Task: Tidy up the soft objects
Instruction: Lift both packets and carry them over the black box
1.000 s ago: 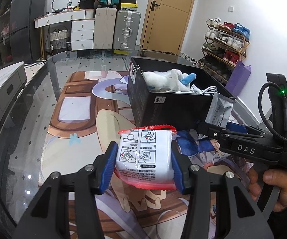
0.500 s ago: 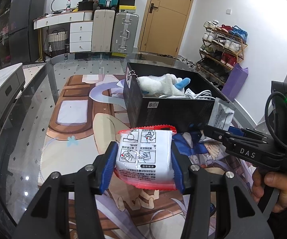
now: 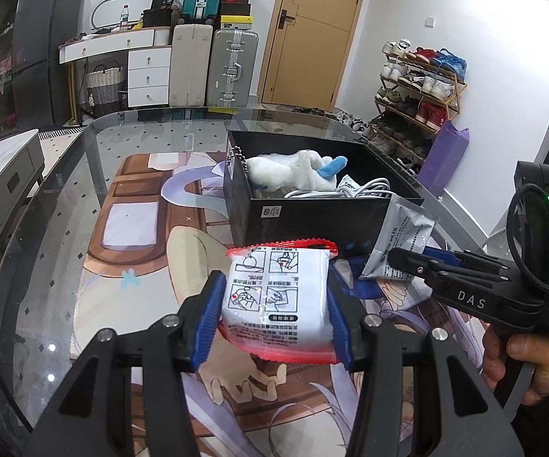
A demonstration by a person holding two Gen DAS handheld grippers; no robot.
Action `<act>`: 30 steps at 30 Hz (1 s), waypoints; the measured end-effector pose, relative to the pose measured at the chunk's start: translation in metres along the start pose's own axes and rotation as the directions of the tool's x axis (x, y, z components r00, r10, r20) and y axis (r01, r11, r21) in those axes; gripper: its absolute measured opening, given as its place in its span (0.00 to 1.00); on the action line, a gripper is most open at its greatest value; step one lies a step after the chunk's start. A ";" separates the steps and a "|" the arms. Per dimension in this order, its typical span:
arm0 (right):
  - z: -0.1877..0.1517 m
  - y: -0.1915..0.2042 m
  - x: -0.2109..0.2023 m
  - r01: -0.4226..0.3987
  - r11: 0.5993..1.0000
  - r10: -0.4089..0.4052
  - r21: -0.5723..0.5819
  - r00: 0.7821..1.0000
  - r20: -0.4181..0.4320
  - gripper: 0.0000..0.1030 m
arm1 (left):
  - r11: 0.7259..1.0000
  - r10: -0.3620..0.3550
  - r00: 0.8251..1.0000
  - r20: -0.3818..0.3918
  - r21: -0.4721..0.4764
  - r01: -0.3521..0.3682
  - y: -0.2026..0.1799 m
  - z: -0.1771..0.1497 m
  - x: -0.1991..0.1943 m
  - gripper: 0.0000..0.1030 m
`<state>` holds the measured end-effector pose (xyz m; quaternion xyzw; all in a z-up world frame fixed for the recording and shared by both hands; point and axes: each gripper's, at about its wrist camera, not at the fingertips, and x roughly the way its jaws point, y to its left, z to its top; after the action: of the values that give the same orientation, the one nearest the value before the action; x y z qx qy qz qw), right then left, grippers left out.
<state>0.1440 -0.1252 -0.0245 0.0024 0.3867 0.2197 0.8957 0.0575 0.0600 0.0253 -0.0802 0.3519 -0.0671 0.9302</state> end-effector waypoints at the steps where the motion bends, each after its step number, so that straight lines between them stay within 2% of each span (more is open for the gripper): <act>1: 0.000 0.001 0.000 0.004 1.000 -0.004 0.002 1.000 0.004 0.47 | 1.000 -0.001 1.000 0.000 -0.001 0.001 0.000 0.000 0.000 0.48; 2: 0.000 0.003 0.000 0.007 1.000 -0.007 0.004 1.000 0.009 0.53 | 1.000 0.001 1.000 0.000 -0.001 -0.001 0.000 0.000 0.000 0.48; 5: 0.003 0.009 0.003 0.042 0.999 -0.042 -0.002 0.999 0.009 0.57 | 1.000 0.002 1.000 -0.004 -0.002 -0.003 0.000 0.000 0.001 0.48; 12: 0.008 0.017 0.019 0.065 0.998 -0.064 0.026 0.998 -0.029 0.57 | 1.000 0.008 1.000 -0.006 -0.011 -0.008 0.007 0.001 0.002 0.48; 13: 0.007 0.018 0.019 0.069 0.997 -0.069 0.021 0.997 -0.029 0.56 | 1.000 0.009 1.000 -0.006 -0.012 -0.009 0.007 0.001 0.002 0.48; 14: 0.007 0.019 0.019 0.070 0.997 -0.069 0.014 0.997 -0.028 0.48 | 1.000 0.009 1.000 -0.005 -0.015 -0.009 0.008 0.001 0.001 0.48; 19: 0.006 0.016 0.015 0.065 0.998 -0.065 0.012 0.998 -0.014 0.38 | 1.000 0.004 1.000 -0.002 -0.017 -0.004 0.008 0.001 0.000 0.48; 30: 0.004 0.013 -0.021 0.019 1.000 -0.019 0.006 0.998 0.054 0.37 | 1.000 -0.009 0.999 0.031 0.009 0.008 -0.002 0.008 -0.013 0.48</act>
<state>0.1292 -0.1208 -0.0046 0.0072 0.3630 0.2099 0.9078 0.0532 0.0611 0.0400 -0.0784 0.3369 -0.0714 0.9356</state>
